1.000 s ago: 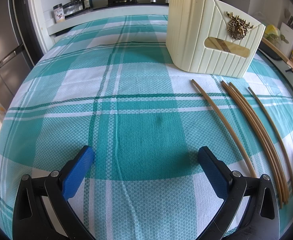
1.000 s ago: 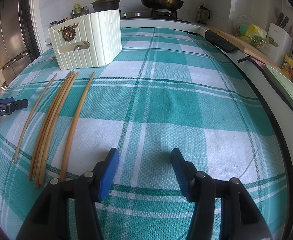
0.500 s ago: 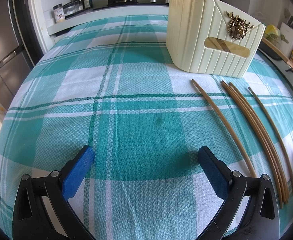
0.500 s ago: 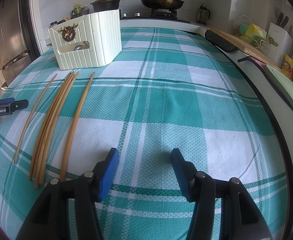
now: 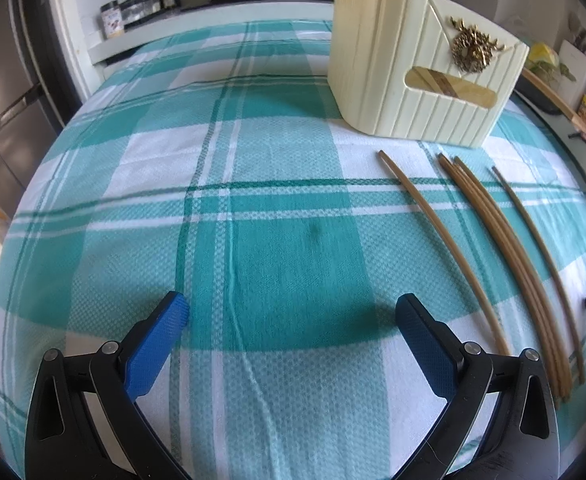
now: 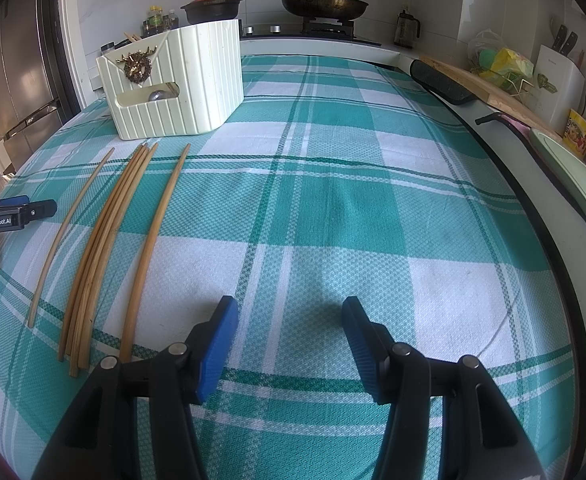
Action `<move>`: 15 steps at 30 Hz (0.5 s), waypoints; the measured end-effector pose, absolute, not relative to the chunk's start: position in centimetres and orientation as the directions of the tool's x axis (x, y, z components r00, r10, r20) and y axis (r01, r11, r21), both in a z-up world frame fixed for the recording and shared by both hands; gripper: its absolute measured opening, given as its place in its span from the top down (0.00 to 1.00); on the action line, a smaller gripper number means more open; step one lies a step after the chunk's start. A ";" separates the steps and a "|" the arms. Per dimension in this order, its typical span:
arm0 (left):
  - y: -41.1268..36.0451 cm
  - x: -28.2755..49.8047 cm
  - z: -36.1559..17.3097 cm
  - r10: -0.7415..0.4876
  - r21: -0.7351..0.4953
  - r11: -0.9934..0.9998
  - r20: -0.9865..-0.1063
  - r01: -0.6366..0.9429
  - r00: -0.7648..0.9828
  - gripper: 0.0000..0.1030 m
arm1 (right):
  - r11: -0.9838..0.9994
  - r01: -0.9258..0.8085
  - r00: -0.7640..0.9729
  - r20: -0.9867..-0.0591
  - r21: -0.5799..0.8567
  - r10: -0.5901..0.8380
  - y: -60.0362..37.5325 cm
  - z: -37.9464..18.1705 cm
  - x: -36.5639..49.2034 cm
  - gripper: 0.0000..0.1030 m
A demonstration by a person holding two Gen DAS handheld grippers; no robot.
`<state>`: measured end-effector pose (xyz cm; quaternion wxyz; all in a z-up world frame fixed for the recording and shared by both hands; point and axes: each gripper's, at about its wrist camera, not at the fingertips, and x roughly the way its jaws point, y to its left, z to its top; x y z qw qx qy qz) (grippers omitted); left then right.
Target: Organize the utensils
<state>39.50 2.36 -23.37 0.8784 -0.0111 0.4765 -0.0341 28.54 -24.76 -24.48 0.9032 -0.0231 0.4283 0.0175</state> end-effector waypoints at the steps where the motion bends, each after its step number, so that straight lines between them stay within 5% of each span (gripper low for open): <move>1: 2.6 39.1 -23.0 -0.098 -0.094 0.995 -0.829 0.036 0.551 0.01 | 0.998 -0.051 0.633 -0.774 -0.025 0.013 -24.8 -24.5 28.5 0.46; 5: 1.2 37.8 -20.9 -0.234 -0.233 0.969 -0.777 0.078 0.584 0.00 | 0.999 -0.045 0.640 -0.768 -0.006 0.024 -24.7 -24.0 28.5 0.46; 15: -5.4 39.3 -22.7 -0.109 -0.059 0.992 -0.844 0.111 0.526 0.02 | 0.964 -0.261 0.590 -0.780 0.059 0.208 -18.7 -22.5 31.8 0.47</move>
